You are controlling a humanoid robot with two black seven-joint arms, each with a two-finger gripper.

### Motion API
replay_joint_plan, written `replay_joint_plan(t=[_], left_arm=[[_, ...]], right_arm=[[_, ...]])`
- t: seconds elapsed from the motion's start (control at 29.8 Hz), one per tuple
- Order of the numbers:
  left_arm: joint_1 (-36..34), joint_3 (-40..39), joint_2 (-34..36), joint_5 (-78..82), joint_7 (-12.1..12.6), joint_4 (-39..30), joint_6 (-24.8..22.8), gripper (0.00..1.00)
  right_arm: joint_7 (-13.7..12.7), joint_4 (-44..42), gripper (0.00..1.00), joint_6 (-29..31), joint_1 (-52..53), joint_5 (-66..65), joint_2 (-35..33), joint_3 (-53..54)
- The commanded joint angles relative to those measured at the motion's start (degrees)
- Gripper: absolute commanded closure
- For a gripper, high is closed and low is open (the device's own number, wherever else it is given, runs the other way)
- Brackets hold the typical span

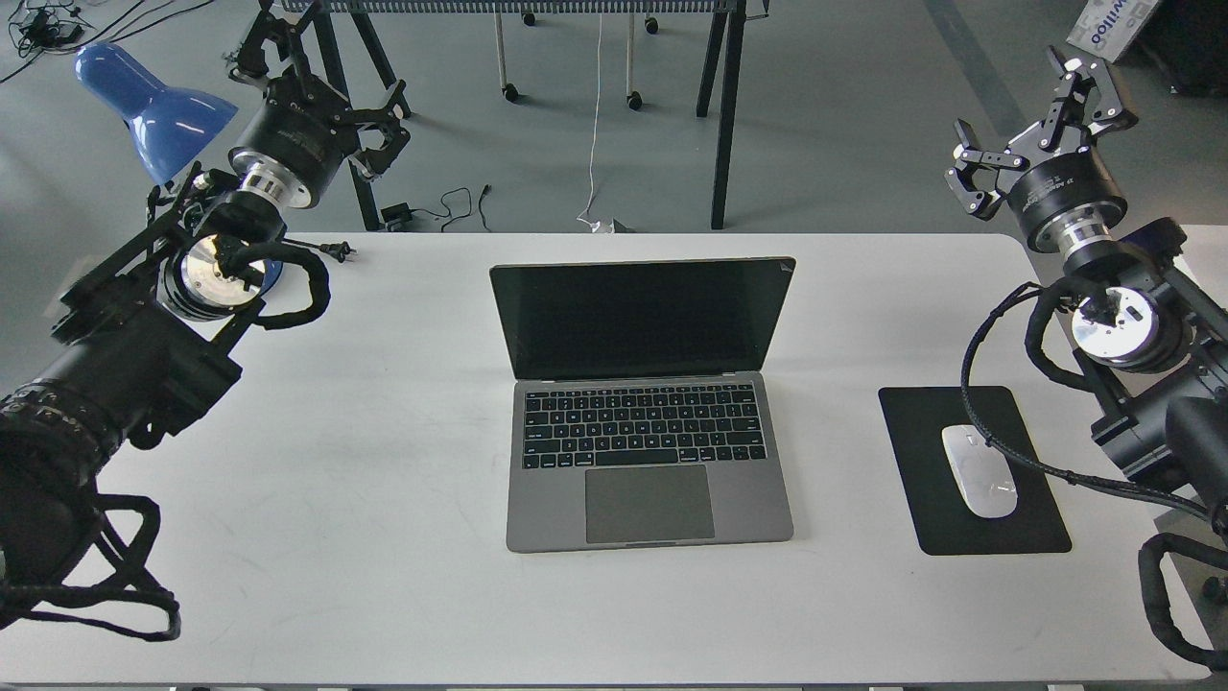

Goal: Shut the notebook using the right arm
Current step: 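Raise the right gripper up off the mouse pad toward the laptop, then move the right gripper over the laptop screen and push its top edge down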

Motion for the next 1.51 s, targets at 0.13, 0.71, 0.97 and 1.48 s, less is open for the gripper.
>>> replay_joint_plan(t=[0.13, 0.71, 0.97, 1.48], left_arm=[[0.0, 0.0, 0.1, 0.0, -2.1, -0.1, 0.0, 0.0], [0.1, 0.0, 0.2, 0.0, -1.9, -0.1, 0.0, 0.0], [0.1, 0.0, 0.2, 0.1, -1.8, -0.1, 0.0, 0.0], [0.2, 0.0, 0.2, 0.1, -1.8, -0.1, 0.0, 0.0]], right_arm=[[-0.2, 0.3, 0.0, 0.1, 0.0, 0.0, 0.3, -0.4], [-1.1, -0.5, 0.0, -1.0, 6.5, -0.4, 3.4, -11.0], [-1.9, -0.5, 0.0, -5.7, 7.5, -0.6, 9.0, -18.1], [-5.5, 3.9, 0.0, -6.0, 5.4, -0.2, 9.3, -24.7]])
